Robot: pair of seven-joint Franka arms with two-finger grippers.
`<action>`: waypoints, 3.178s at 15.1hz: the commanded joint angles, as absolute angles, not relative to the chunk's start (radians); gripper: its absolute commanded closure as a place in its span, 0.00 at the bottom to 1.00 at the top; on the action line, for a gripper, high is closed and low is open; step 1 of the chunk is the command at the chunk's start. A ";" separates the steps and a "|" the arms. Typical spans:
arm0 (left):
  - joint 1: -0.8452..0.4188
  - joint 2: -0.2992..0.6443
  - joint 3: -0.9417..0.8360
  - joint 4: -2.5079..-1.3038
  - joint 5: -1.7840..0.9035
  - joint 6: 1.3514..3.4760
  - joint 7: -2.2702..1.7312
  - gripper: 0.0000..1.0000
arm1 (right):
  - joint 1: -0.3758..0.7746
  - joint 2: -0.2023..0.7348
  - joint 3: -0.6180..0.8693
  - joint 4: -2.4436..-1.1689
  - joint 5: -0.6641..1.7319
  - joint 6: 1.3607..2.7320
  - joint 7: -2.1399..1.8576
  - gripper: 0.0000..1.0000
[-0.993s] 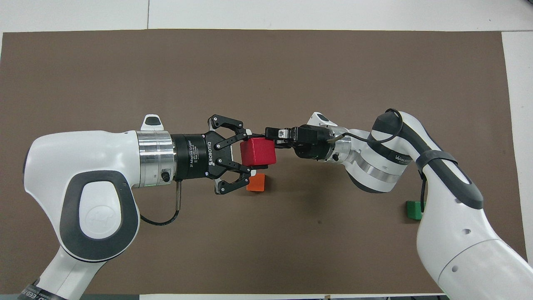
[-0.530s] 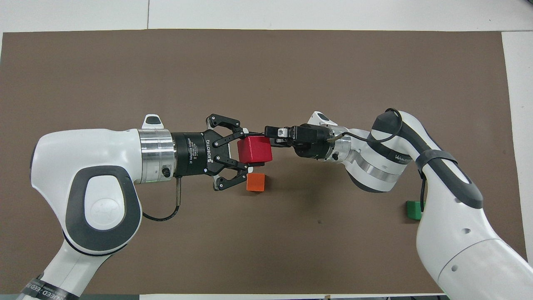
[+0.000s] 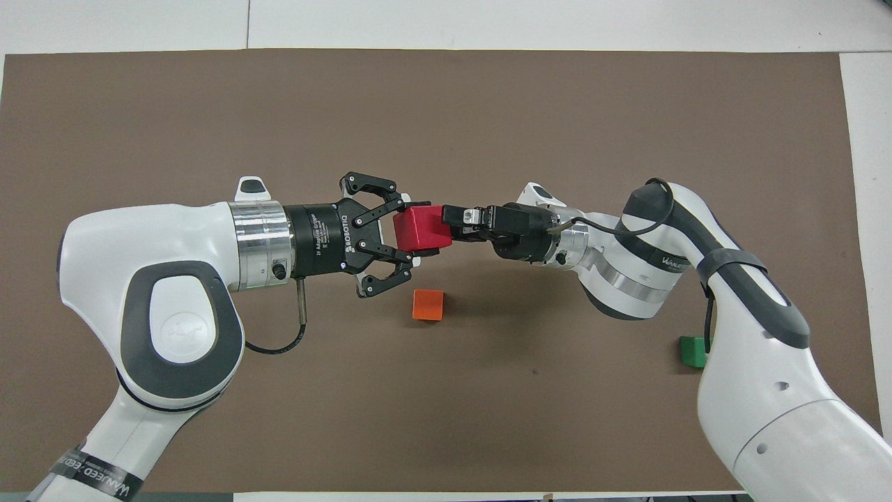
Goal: Transfer red block to right arm and stack on blue block
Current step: 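Open the left gripper and pull it back while the right gripper holds, then carry the red block with the right gripper over the blue block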
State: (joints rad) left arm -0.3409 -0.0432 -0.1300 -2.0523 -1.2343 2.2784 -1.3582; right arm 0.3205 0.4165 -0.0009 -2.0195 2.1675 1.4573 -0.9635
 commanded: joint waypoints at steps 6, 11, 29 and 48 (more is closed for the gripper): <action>-0.351 -0.006 -0.133 -2.020 -1.282 2.345 -1.338 1.00 | 0.321 0.431 0.000 -2.003 2.174 1.500 -1.008 1.00; -0.364 -0.009 -0.133 -2.025 -1.284 2.345 -1.338 1.00 | 0.327 0.430 0.002 -2.003 2.174 1.566 -1.049 1.00; -0.203 -0.064 -0.124 -2.066 -1.231 2.108 -1.319 0.00 | 0.322 0.422 0.002 -2.005 2.186 1.589 -1.052 1.00; 0.141 -0.061 -0.115 -2.026 -0.338 1.844 -0.896 0.00 | 0.284 0.350 -0.009 -1.927 1.946 2.058 -0.852 1.00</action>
State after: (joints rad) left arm 0.1119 -0.0518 -0.1097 -2.0279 -0.4083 1.8481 -0.9577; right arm 0.3104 0.3859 -0.0113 -1.9294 2.0352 2.0145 -0.9225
